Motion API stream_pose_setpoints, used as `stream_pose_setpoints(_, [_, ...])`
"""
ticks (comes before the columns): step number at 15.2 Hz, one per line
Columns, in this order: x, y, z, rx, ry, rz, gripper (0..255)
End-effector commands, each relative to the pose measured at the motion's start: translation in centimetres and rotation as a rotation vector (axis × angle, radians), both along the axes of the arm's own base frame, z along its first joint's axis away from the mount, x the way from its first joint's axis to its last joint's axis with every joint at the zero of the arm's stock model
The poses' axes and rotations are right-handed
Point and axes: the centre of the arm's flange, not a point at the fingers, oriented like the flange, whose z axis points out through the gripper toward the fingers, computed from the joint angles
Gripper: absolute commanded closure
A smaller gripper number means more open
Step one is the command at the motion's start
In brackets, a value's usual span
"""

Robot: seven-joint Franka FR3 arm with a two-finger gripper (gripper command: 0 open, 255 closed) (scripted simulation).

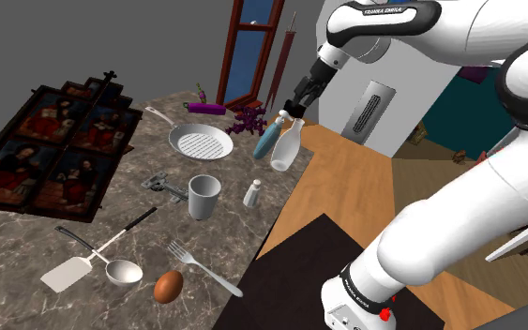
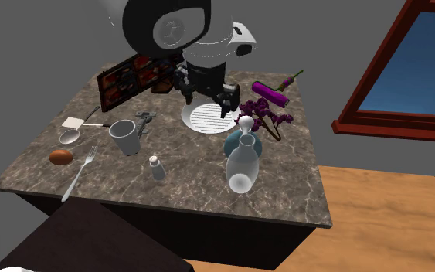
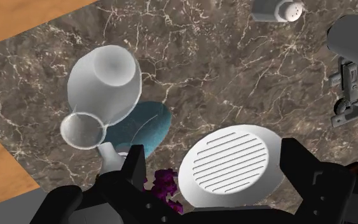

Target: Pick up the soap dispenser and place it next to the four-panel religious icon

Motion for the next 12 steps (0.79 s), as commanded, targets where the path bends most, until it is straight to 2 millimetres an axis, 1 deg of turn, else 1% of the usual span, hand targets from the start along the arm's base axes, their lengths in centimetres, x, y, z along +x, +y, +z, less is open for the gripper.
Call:
stream_pose_setpoints(1, [1.8,-1.6,-1.3,0.009,0.0,0.001,0])
stream_pose_setpoints(10, [10.2,-8.2,-7.4,0.052,0.003,0.005,0])
stream_pose_setpoints(11, [10.7,-8.6,-7.8,0.055,0.003,0.005,0])
stream_pose_setpoints(12, [10.8,-8.5,-8.4,0.055,0.003,0.005,0])
